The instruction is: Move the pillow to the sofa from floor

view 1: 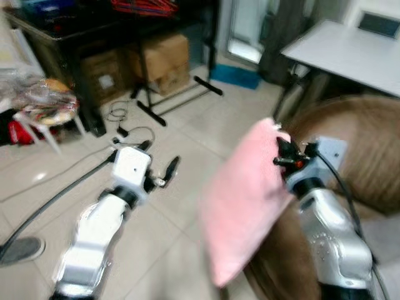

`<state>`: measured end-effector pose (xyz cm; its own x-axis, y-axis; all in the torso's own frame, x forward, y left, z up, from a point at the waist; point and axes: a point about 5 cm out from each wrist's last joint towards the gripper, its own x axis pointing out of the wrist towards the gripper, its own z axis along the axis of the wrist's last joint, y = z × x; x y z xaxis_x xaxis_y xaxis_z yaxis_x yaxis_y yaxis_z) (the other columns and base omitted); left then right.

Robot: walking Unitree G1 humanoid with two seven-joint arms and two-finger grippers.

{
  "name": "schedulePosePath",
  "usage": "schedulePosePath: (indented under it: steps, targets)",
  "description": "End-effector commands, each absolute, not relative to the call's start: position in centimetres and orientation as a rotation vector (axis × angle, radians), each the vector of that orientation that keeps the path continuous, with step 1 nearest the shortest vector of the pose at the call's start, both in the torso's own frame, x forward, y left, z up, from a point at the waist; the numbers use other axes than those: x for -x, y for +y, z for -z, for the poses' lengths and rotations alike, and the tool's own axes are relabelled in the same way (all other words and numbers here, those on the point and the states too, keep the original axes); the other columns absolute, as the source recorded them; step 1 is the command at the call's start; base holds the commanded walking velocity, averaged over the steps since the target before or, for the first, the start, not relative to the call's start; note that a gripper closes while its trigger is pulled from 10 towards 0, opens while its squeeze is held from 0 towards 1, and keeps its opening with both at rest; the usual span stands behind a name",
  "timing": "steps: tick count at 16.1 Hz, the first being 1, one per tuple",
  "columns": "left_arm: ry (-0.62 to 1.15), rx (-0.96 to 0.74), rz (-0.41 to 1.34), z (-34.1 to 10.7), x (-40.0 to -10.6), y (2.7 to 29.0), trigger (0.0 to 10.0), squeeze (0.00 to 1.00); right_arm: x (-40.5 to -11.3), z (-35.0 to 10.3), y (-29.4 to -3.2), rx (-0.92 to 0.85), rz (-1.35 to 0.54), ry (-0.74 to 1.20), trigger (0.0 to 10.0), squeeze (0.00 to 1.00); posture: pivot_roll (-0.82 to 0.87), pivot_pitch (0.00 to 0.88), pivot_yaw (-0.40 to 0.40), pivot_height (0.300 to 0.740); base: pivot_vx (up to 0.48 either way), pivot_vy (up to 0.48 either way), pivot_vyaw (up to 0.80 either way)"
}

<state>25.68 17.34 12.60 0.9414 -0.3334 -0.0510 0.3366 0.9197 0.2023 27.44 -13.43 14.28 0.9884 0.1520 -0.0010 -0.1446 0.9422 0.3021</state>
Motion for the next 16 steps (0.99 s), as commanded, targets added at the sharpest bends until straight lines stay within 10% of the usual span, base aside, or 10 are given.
schedulePosePath:
  steps: [1,16]
  targets:
    - [-0.013,-0.192,0.385,-13.2,-25.8,16.1,10.0,0.0,-27.3,-15.1,-14.9,-0.283,-0.109,-0.031,10.0,0.0,0.07,0.0,0.005,0.74,0.315,0.0,-0.8]
    - [0.044,-0.212,0.517,-12.5,-25.2,15.4,10.0,0.0,-26.3,-17.5,-16.4,-0.239,-0.085,-0.098,10.0,0.0,0.06,0.0,0.027,0.74,0.179,0.0,-0.74]
